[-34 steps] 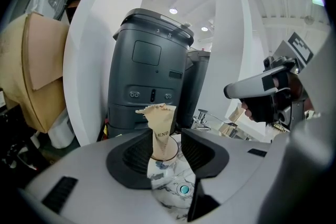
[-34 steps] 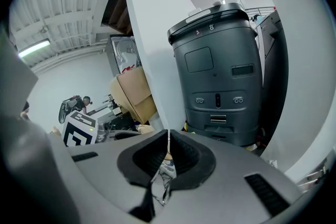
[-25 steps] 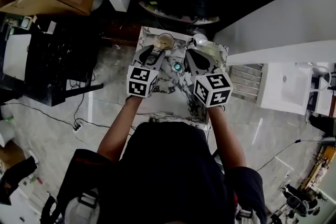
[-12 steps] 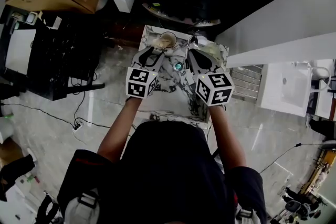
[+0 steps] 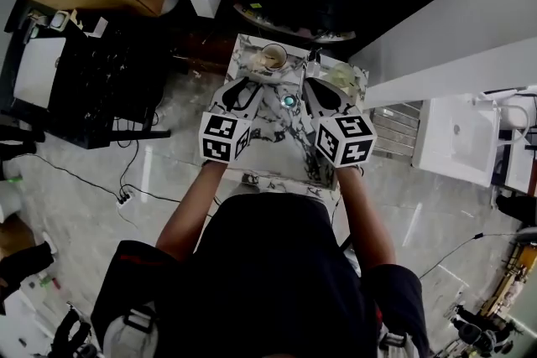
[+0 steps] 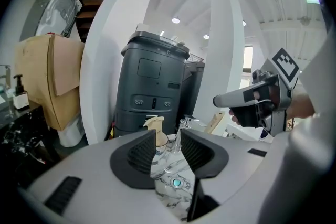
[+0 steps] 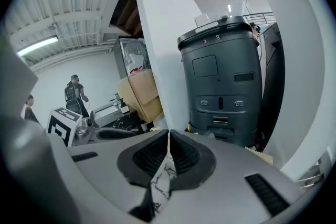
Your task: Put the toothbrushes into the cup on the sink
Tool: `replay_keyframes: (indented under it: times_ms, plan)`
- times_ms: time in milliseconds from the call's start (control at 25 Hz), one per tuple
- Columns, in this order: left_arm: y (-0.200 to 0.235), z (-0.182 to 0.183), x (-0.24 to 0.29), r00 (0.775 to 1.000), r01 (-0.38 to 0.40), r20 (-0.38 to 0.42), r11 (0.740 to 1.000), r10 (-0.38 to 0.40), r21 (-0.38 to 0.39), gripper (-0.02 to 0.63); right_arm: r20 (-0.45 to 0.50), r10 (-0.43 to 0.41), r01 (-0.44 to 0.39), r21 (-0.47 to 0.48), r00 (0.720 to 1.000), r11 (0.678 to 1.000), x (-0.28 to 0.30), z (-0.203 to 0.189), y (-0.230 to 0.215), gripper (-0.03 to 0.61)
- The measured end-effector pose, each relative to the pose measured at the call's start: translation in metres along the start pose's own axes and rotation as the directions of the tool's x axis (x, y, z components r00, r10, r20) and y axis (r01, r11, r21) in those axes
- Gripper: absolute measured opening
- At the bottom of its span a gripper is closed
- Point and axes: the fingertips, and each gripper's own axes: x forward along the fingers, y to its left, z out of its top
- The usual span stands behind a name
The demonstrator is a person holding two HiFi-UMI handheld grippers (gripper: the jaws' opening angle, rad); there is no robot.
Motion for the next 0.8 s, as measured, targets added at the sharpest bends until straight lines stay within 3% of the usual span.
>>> replay_keyframes:
  times_ms: [320,480,800]
  plan:
    - [-0.006,0.002,-0.033,0.998,0.039,0.043,0.999,-0.04,0.027,0.039,-0.016,0.015,-0.015,-0.012,1.0,1.0,0.0,-0.01,0.016,0.04]
    - [-0.003,-0.013,-0.045,0.998,0.057,0.026,0.998,-0.057,0.012,0.026,-0.037,0.026,-0.027,-0.03,0.999,0.999,0.001,-0.02,0.027,0.04]
    - [-0.029,-0.003,-0.058,0.997,0.055,0.059,0.998,-0.056,0.017,0.017,-0.017,0.066,-0.067,-0.076,0.998,0.995,-0.018,-0.018,0.035,0.04]
